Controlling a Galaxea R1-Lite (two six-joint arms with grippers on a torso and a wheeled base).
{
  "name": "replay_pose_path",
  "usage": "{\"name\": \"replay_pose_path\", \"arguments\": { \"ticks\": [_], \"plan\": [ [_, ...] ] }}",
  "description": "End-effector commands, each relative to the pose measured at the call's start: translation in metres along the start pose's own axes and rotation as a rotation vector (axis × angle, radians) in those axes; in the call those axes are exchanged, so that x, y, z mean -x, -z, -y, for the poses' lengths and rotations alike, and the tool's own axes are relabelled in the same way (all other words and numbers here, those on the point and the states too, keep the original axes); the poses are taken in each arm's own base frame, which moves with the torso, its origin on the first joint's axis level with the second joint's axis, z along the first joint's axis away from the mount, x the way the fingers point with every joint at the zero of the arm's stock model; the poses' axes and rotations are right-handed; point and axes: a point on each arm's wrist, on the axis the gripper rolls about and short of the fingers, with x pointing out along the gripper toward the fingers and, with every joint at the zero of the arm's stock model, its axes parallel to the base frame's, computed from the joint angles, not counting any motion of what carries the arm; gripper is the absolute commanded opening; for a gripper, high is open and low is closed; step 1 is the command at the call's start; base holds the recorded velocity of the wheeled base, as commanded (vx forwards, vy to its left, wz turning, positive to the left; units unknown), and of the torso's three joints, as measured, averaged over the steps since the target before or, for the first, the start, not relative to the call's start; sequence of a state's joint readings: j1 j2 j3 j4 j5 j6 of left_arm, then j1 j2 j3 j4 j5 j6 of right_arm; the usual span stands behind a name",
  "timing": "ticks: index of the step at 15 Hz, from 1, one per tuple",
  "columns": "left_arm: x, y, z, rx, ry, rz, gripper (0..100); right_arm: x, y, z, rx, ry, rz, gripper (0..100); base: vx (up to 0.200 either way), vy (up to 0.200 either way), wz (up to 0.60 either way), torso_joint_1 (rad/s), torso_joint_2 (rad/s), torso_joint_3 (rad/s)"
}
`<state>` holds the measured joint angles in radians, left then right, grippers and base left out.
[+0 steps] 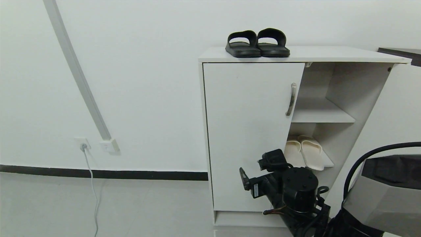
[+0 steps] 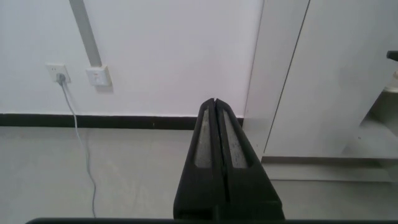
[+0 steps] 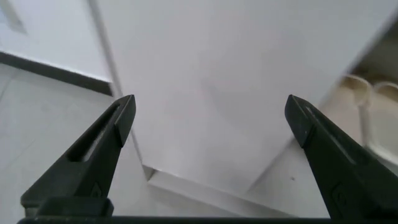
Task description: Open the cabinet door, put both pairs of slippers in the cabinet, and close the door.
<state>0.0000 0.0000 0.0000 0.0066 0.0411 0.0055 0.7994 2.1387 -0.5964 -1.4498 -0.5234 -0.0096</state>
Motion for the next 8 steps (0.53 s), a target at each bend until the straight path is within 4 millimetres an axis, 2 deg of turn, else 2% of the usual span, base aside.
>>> {"name": "replay_pose_path", "arguments": {
  "ticks": [1, 8],
  "plan": [
    [-0.0001, -0.0001, 0.0, 0.001, 0.0, -0.001, 0, 0.0006, 0.0021, 0.0034, 0.027, 0.008, 0.015, 100, 0.0, 0.0, 0.0, 0.0, 0.0, 0.0],
    [-0.0001, -0.0001, 0.0, 0.001, 0.0, -0.001, 0, 0.0005, 0.0073, 0.0052, 0.047, -0.005, 0.023, 100, 0.0, 0.0, 0.0, 0.0, 0.0, 0.0]
  ]
}}
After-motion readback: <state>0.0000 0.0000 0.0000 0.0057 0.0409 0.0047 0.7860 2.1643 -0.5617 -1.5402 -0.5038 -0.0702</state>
